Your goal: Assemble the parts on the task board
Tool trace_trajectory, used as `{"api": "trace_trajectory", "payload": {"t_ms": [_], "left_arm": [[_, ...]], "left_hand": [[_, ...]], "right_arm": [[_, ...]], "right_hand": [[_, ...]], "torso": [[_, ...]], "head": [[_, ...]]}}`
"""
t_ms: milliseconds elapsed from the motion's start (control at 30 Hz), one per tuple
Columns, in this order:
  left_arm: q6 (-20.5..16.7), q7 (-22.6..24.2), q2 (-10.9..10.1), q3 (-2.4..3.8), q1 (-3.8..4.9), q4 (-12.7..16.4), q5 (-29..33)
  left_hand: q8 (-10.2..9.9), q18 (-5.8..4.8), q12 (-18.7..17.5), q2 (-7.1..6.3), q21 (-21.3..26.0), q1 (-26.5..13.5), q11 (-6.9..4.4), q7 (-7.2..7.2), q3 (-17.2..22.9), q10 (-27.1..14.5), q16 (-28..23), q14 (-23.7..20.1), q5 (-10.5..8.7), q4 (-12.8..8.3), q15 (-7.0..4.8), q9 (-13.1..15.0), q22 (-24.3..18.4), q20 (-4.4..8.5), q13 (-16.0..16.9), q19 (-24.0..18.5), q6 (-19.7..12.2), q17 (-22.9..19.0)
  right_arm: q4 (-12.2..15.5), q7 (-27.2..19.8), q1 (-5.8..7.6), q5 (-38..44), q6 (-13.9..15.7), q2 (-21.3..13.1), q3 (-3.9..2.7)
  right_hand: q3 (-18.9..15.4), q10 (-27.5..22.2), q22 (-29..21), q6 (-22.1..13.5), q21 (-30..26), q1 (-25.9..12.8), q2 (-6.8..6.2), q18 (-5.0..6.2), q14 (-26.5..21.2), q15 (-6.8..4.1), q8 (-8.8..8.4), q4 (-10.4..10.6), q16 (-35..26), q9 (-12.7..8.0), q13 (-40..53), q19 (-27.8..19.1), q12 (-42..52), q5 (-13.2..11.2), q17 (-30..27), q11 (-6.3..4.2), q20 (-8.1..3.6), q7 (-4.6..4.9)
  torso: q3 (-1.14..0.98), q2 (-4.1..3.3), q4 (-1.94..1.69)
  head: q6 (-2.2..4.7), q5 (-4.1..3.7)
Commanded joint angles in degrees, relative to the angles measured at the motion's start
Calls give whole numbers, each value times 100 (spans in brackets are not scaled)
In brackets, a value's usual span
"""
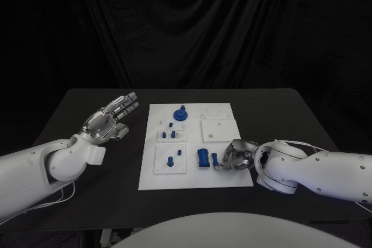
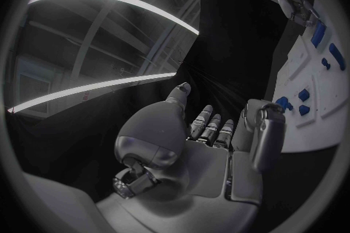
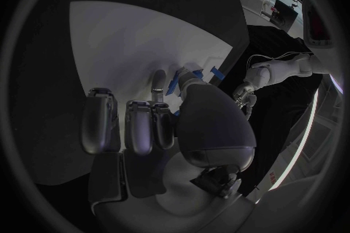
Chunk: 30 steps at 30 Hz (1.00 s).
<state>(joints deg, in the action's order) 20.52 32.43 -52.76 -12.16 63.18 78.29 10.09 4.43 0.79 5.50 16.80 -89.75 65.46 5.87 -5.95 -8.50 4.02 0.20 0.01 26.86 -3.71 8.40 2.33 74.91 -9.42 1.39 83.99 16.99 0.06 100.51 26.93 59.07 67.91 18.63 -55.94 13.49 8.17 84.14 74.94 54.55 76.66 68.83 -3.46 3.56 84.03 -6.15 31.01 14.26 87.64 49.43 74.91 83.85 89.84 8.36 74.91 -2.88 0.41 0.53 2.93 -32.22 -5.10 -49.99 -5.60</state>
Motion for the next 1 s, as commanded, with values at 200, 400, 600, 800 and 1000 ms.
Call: {"api": "trace_trajectory", "payload": {"t_ms": [200,400,600,800,1000], "left_arm": [[85,52,9,6,-14,3,20],[86,42,9,6,-15,3,20],[90,43,7,6,-17,6,20],[47,127,-23,6,-17,73,20],[-92,333,-113,8,-15,287,20]], "left_hand": [[14,-79,30,1,-25,51,34,-34,56,13,-20,-1,41,-10,20,0,1509,-34,9,601,-27,-6],[14,-79,30,1,-25,51,34,-34,56,13,-20,-1,41,-10,20,0,1509,-34,9,601,-27,-6],[14,-79,30,1,-25,51,34,-34,56,13,-20,-1,41,-10,20,0,1509,-34,9,601,-27,-6],[17,-79,36,1,-25,50,38,-34,63,16,-20,-1,42,-9,22,1,1509,-35,10,601,-17,-6],[42,-79,68,-2,-25,62,128,-100,104,33,-20,-1,33,-13,71,11,1509,-70,15,601,41,-6]], "right_arm": [[-28,108,-11,39,-161,17,-7],[-19,70,-11,39,-242,23,-7],[16,12,-12,39,-293,8,-7],[139,-201,-10,39,-129,-88,-9],[340,-861,57,-46,752,-319,-18]], "right_hand": [[24,586,1075,-87,-32,283,-23,-30,490,-44,50,-197,-4,46,1509,97,16,-85,954,-50,-52,-3],[22,586,1075,-108,-34,401,6,-31,486,-42,62,-271,-12,64,1509,96,16,-309,936,-46,-52,2],[-23,586,1075,-131,-36,453,-43,-32,482,-36,68,-310,-22,76,1509,95,16,-457,916,-36,-48,15],[-167,586,1066,-153,-70,455,-293,-26,472,-14,97,-259,-45,100,1509,81,16,-526,869,-9,-31,45],[-486,586,979,-118,-351,-180,-677,34,410,1,190,279,-181,143,1509,-34,16,-553,595,3,-16,51]], "torso": [[1,2,2],[1,-2,0],[1,2,1],[1,1,3],[1,-1,3]], "head": [[-1,3],[-1,-7],[-1,2],[-1,13],[-1,-9]]}}
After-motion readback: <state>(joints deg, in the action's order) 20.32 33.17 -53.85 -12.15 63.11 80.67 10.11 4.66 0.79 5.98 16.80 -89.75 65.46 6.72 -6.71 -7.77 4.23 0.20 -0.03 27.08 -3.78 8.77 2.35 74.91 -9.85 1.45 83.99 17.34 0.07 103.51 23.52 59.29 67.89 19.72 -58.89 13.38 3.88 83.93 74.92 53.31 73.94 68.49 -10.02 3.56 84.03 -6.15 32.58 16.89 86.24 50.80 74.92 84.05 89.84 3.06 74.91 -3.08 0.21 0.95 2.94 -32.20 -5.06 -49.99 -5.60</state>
